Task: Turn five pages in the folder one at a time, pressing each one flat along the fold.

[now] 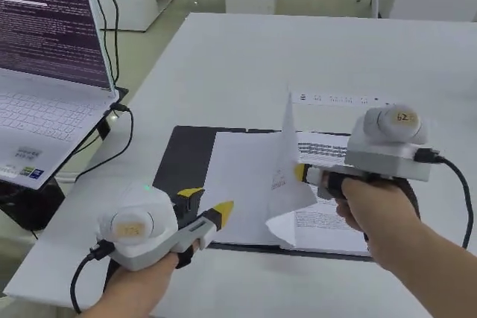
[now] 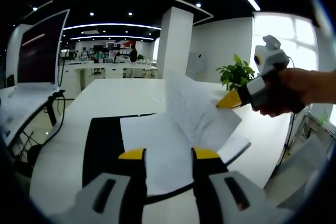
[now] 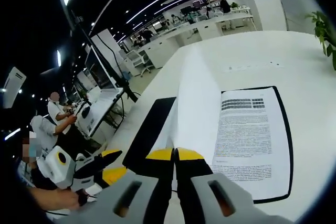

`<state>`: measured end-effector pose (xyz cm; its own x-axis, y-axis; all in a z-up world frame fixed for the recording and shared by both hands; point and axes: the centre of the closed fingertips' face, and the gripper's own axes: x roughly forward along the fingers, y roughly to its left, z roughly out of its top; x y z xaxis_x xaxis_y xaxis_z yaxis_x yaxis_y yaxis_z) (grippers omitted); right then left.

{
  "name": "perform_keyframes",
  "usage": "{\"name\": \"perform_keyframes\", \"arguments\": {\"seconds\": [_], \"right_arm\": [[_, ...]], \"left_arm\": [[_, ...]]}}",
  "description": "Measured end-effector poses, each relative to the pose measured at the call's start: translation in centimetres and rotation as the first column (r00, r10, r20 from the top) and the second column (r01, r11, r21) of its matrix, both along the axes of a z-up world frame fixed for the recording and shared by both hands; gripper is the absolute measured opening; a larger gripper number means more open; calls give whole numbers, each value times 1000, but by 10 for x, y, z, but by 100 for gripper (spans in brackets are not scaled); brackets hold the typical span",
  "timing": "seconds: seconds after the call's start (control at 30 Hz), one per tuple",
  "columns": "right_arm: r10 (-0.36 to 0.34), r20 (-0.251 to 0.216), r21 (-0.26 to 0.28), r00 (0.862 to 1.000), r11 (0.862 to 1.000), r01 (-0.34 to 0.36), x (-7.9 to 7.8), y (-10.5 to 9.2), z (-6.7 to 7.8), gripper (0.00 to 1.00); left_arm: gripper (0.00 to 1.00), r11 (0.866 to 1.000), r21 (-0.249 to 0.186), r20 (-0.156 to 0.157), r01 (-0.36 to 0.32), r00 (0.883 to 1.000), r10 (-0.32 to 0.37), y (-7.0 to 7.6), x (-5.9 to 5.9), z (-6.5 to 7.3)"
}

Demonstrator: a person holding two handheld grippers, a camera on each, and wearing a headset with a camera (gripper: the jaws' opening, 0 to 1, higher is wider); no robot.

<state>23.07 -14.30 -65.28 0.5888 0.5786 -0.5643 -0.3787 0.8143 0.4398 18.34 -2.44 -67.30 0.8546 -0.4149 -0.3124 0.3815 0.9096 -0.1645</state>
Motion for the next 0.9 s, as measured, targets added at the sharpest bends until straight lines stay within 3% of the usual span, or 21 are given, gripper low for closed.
{"name": "perform_keyframes", "arguments": {"seconds": [0.23, 0.33, 0.5, 0.7, 0.9], "right_arm": [[63, -42, -73, 997, 995, -66, 7, 41, -33, 0], [89, -61, -118, 994, 988, -96, 8, 53, -49, 0], [117, -100, -143, 988, 981, -131, 5, 76, -70, 0], [153, -110, -134, 982, 977, -167, -1, 103, -75, 0], [167, -114, -116, 979, 977, -180, -5, 116, -79, 1]], "left_arm": [[33, 998, -28, -14, -54, 998, 54, 27, -3, 1], [33, 998, -32, -16, -57, 998, 56, 33, -2, 1], [33, 998, -29, -32, -57, 998, 56, 43, -2, -2], [33, 997, -26, -48, -72, 996, 71, 54, -4, -8], [33, 996, -22, -63, -90, 994, 88, 63, -2, -15]]}}
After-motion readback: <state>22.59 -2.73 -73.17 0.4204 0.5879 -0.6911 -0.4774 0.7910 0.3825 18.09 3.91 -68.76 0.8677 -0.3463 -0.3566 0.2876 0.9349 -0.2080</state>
